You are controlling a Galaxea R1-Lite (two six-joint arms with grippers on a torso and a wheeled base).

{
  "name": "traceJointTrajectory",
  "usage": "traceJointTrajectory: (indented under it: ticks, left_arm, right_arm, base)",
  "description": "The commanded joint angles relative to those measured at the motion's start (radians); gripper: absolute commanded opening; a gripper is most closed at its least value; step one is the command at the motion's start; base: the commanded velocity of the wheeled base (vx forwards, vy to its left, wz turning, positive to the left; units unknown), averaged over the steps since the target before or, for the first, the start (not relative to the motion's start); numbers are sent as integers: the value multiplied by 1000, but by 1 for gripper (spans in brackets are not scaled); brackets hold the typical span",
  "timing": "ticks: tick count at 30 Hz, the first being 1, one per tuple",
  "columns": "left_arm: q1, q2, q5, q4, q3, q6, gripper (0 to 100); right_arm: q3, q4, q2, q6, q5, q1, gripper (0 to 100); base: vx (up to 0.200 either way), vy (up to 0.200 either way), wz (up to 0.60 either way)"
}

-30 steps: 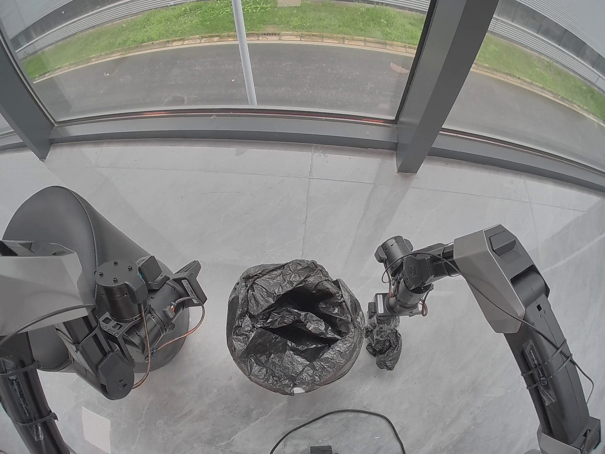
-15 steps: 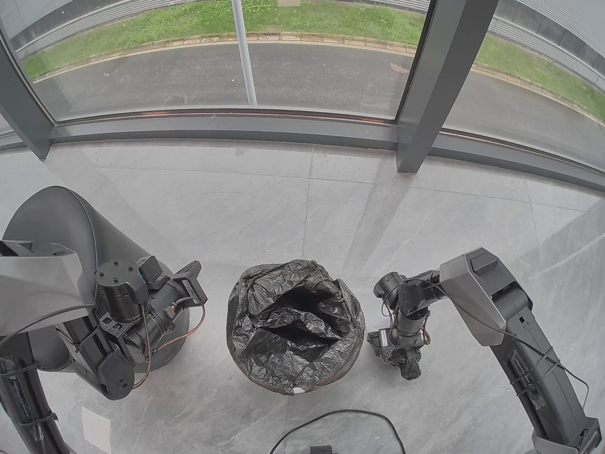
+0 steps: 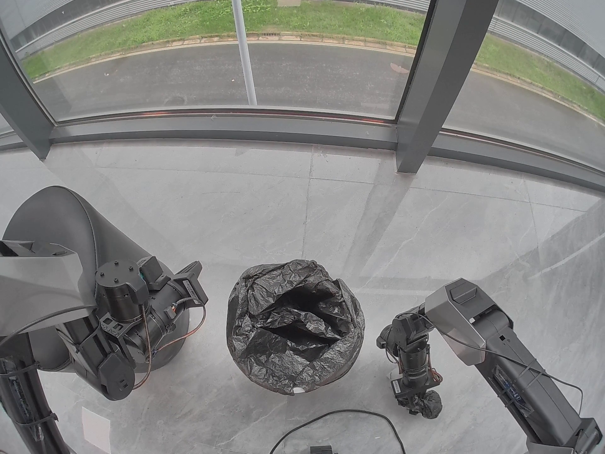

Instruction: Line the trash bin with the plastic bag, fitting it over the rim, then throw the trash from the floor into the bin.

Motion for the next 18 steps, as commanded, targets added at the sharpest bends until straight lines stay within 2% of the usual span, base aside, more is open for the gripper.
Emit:
traceJointTrajectory:
  ticks: [1,11,15,18]
  left_arm:
    - [0,-1,1,-1,0,0,0]
    - [-3,-4,2,-1,2,0,0]
    - [-3,-4,4,-1,2,0,0]
    - [-5,-4,4,-1,2,0,0]
  right_arm:
    - [1,13,10,12,1,-4,0]
    - [1,113,-223,49,-2,-10,0]
    - [1,130,-338,31,-9,-4,0]
    - [1,122,-438,-20,-13,14,0]
  base:
    - [0,0,0]
    - [0,0,0]
    - [0,0,0]
    - [0,0,0]
